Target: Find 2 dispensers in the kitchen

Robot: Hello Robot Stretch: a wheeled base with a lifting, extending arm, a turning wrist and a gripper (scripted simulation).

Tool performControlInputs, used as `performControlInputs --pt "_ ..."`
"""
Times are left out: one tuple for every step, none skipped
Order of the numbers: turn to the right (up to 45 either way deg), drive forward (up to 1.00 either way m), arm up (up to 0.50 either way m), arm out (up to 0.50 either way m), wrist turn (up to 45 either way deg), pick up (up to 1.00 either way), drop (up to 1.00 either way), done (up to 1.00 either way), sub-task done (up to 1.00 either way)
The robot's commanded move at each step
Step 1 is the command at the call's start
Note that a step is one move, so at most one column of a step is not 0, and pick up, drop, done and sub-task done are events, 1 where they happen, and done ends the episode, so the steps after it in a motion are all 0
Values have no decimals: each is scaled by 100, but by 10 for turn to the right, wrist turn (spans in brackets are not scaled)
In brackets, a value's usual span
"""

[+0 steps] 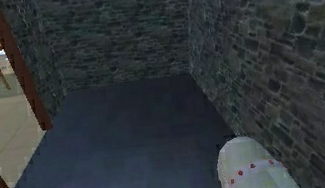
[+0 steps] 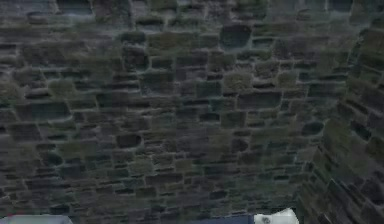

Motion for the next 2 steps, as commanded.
performControlInputs --pt "0 45 0 0 0 0 0 0 0" --pt "-450 0 0 0 0 0 0 0 0"
